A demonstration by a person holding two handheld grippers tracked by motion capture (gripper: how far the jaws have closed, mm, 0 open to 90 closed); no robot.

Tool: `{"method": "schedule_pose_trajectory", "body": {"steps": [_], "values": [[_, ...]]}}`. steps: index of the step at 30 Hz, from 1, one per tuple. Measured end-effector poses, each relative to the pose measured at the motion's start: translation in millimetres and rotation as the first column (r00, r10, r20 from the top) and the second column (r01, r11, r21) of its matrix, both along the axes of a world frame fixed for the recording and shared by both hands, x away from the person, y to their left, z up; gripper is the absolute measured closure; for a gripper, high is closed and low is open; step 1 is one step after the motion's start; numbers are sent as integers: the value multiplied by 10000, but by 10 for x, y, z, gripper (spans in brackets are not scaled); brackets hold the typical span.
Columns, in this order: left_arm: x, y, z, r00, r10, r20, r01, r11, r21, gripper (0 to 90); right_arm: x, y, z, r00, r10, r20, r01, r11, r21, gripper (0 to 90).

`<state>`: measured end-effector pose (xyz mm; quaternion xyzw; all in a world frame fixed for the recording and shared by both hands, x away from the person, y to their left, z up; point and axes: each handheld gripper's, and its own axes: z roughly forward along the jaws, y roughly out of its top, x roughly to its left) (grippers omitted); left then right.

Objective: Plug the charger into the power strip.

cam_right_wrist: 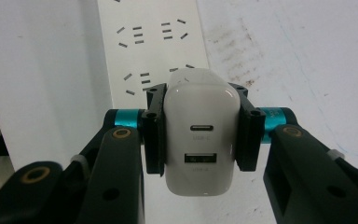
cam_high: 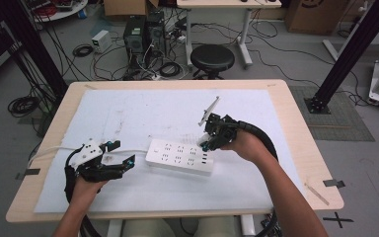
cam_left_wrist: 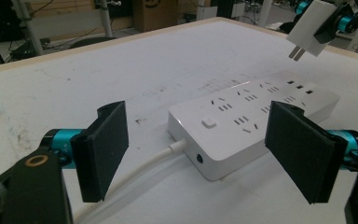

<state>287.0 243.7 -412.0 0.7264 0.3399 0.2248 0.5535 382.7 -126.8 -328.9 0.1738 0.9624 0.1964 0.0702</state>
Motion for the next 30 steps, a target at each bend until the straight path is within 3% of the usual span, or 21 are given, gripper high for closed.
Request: {"method": "schedule_pose_trajectory", "body": {"steps": [30], "values": [[-24,82,-62,10000,58,-69,-59,9999,-105,216,153,326,-192,9954,812,-518,-844,9944,-638,631]]}}
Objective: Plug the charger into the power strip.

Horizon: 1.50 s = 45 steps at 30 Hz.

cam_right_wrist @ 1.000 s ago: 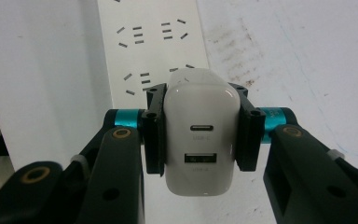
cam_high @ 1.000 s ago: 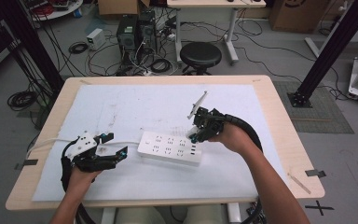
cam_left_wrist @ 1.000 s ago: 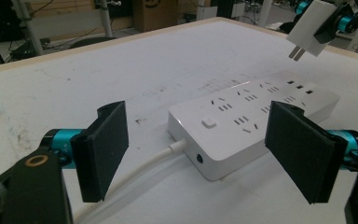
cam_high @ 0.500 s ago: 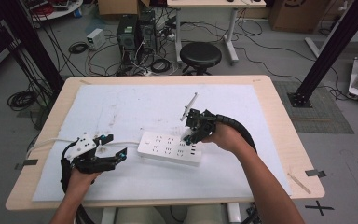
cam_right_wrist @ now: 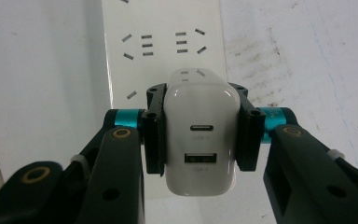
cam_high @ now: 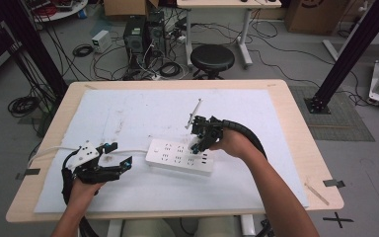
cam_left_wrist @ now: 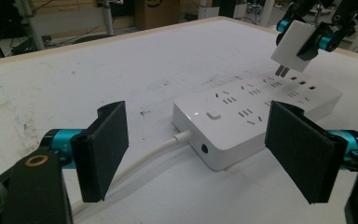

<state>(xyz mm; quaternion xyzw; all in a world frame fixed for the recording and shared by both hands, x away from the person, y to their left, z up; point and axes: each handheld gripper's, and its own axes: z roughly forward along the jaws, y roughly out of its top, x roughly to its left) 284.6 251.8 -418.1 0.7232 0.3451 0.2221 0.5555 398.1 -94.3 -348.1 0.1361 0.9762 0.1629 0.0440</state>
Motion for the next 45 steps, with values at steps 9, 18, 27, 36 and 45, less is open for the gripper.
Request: {"method": "schedule_pose_trajectory", "body": {"steps": [9,18,27,36,45], "values": [[8,29,-18,10000,35,-23,-35,10000,-40,215,15,37,-53,9998,192,-46,-193,9994,-276,631],[-3,39,-67,10000,58,-71,-59,9998,-166,215,21,107,-84,9993,311,-188,-319,9984,-466,632],[-12,55,-97,9999,121,-90,-124,9992,-370,215,16,229,-63,9983,583,-69,-587,9915,-1164,634],[-25,52,-110,9999,76,-104,-81,9987,-504,215,-8,354,-67,9959,898,109,-866,9815,-1709,634],[-20,47,-112,9999,37,-96,-42,9985,-552,215,25,373,-64,9949,1012,-36,-1001,9782,-1818,633]]}}
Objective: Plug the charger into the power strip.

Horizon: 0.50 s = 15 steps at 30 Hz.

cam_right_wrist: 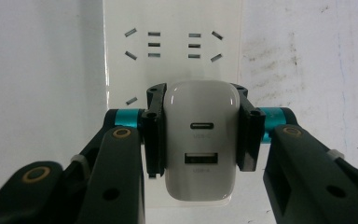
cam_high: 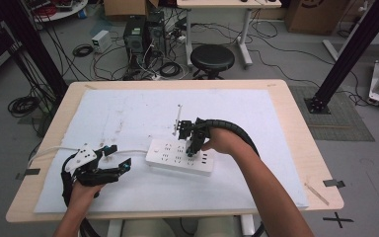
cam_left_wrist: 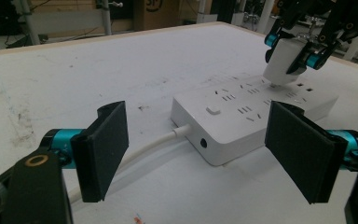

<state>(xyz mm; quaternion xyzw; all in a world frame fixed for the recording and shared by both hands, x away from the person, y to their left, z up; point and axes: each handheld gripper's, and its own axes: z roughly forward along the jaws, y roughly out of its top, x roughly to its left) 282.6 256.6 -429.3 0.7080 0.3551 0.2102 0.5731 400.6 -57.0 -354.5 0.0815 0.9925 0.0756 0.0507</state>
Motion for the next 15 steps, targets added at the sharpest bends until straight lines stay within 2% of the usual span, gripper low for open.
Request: {"method": "schedule_pose_trajectory", "body": {"steps": [11,15], "values": [[-8,23,-3,10000,19,-20,-19,10000,-25,215,-2,7,0,10000,55,-17,-55,10000,-79,633],[-8,11,0,10000,27,28,-27,10000,-42,216,36,-12,0,9995,-127,-275,128,9999,48,633]]}}
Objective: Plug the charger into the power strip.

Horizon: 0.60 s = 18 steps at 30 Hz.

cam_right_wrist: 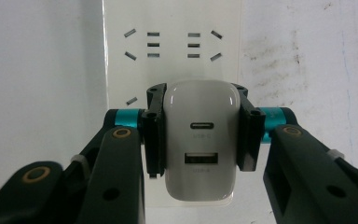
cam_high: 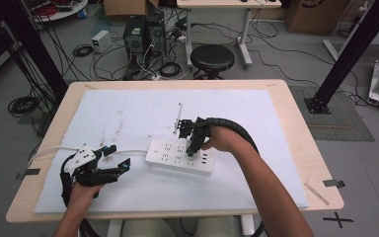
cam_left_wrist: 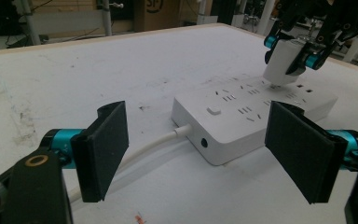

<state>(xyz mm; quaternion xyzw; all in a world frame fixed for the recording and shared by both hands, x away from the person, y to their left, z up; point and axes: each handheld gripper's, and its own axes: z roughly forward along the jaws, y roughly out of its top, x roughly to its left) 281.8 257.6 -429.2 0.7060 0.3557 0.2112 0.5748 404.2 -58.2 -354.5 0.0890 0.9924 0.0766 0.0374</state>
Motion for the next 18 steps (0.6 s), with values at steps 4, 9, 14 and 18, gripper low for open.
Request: {"method": "schedule_pose_trajectory", "body": {"steps": [4,9,14,18], "values": [[4,9,-6,10000,0,-44,0,10000,-4,215,-9,11,1,9995,-303,22,303,9995,-58,634],[8,6,-5,10000,16,-54,-16,10000,-35,215,-91,78,-59,9968,381,698,-357,9987,-363,634],[4,15,-2,10000,42,-24,-42,10000,-8,216,-43,34,-87,9995,-33,303,40,9997,-222,635],[10,14,-7,10000,89,-18,-90,9999,-86,215,-19,21,-86,9998,-107,146,110,9997,-204,637]]}}
